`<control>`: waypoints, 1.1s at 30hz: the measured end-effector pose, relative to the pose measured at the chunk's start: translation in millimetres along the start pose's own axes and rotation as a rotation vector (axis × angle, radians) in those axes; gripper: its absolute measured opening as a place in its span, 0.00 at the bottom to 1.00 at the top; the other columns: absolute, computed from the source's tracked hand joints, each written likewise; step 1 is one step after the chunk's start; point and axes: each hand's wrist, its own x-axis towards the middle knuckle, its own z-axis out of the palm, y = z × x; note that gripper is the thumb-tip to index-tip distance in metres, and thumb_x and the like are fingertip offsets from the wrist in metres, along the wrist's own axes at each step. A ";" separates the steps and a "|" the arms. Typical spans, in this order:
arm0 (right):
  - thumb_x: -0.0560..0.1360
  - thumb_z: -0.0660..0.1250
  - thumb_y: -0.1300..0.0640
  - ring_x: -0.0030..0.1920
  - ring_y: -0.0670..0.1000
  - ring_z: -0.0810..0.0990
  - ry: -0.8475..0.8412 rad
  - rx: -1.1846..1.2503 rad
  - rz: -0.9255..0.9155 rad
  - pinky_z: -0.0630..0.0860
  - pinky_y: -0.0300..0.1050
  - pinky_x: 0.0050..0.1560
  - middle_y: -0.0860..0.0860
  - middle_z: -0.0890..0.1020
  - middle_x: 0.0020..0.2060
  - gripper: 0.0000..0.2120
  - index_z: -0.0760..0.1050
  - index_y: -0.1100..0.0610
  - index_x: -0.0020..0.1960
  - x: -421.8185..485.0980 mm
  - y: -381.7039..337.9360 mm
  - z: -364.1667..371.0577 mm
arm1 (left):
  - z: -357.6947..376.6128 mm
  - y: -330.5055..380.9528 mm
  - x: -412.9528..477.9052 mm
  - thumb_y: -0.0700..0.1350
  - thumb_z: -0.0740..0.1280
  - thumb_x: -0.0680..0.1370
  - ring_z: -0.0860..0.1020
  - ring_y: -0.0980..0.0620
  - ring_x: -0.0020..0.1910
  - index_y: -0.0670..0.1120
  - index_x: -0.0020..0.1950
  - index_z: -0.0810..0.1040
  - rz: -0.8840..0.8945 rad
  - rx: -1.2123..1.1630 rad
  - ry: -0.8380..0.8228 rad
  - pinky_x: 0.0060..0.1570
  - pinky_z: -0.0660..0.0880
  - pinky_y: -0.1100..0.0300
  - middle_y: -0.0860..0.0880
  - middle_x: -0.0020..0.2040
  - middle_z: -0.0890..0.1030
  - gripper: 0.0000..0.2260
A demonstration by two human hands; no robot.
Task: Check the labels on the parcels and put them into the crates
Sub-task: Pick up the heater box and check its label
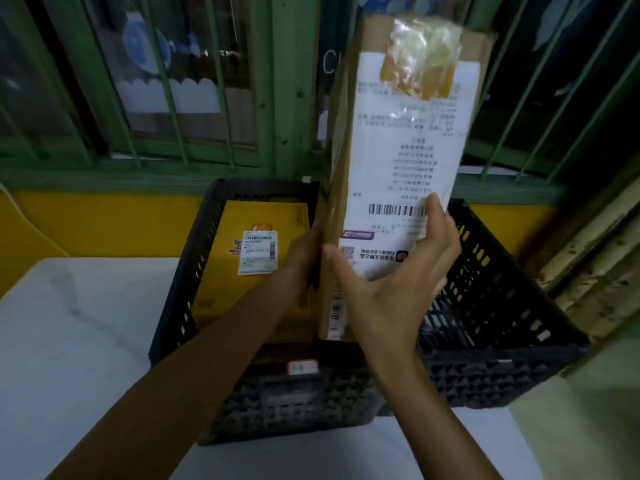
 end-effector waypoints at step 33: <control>0.81 0.55 0.47 0.77 0.51 0.53 -0.930 -0.396 -0.220 0.48 0.50 0.75 0.54 0.61 0.76 0.26 0.61 0.56 0.76 78.2 124.8 64.9 | 3.6 -17.1 38.9 0.52 0.54 0.82 0.58 0.46 0.75 0.49 0.78 0.49 0.489 0.835 0.032 0.67 0.60 0.55 0.46 0.79 0.51 0.26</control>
